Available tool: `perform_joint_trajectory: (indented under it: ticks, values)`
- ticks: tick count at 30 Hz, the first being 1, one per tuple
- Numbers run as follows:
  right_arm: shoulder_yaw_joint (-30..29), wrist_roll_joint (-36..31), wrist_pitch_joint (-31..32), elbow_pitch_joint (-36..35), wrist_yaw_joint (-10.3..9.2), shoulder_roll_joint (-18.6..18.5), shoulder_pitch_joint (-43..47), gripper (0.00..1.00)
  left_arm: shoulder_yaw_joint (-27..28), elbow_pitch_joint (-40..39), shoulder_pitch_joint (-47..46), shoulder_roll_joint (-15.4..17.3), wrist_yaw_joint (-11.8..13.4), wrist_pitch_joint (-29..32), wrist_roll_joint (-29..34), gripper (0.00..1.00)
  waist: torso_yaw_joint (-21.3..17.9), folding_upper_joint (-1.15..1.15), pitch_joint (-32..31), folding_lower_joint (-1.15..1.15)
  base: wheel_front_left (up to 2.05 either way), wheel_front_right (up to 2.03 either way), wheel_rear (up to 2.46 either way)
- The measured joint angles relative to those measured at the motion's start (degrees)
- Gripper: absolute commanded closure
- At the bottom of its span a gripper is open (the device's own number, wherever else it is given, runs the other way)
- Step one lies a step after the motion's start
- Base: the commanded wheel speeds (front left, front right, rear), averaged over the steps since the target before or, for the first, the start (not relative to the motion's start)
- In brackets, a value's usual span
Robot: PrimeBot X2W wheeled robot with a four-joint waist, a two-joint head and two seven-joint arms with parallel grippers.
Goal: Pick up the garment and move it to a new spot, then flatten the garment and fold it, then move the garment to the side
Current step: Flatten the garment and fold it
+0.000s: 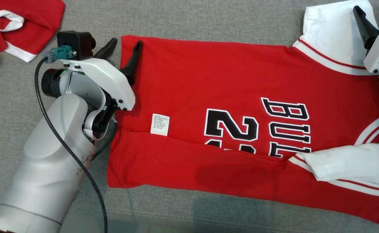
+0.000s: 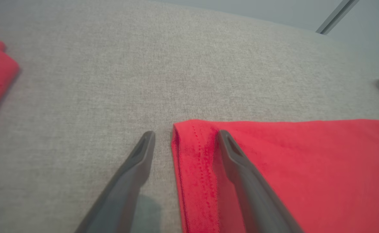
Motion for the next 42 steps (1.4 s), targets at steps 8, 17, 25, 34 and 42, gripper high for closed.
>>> perform_joint_trajectory:
  ticks: [8,17,25,34,42]
  values:
    - [3.59,1.88,0.62,4.72,0.0,-0.09,-4.89,0.0,-0.81,2.2,-2.96,-2.1,-1.97,-0.96,-0.32,0.0,1.02,0.0,1.49,0.0,0.0,0.0,0.0]
    - [6.03,5.17,-1.01,7.08,0.0,0.12,-6.64,1.0,-1.21,3.81,-3.69,-2.7,-3.43,-2.32,-0.91,1.0,0.97,0.0,1.36,0.0,0.0,0.0,0.0]
    - [5.99,11.47,-5.69,4.57,0.0,-1.69,-6.22,1.0,-0.66,2.79,-3.65,-2.41,-3.45,-5.59,-1.18,1.0,0.53,0.0,0.13,0.0,0.0,0.0,0.0]
    - [7.32,19.15,-11.44,-9.5,0.0,-7.36,4.16,1.0,-0.65,-7.26,2.8,0.94,-1.21,-10.15,0.42,1.0,-0.59,0.0,-2.71,0.0,0.0,0.0,0.0]
    - [3.6,23.48,-15.82,-23.08,-0.01,-11.2,17.98,1.0,-0.54,-18.58,11.68,3.91,2.91,-12.06,1.46,1.0,-1.4,0.0,-5.84,0.0,0.0,0.0,0.0]
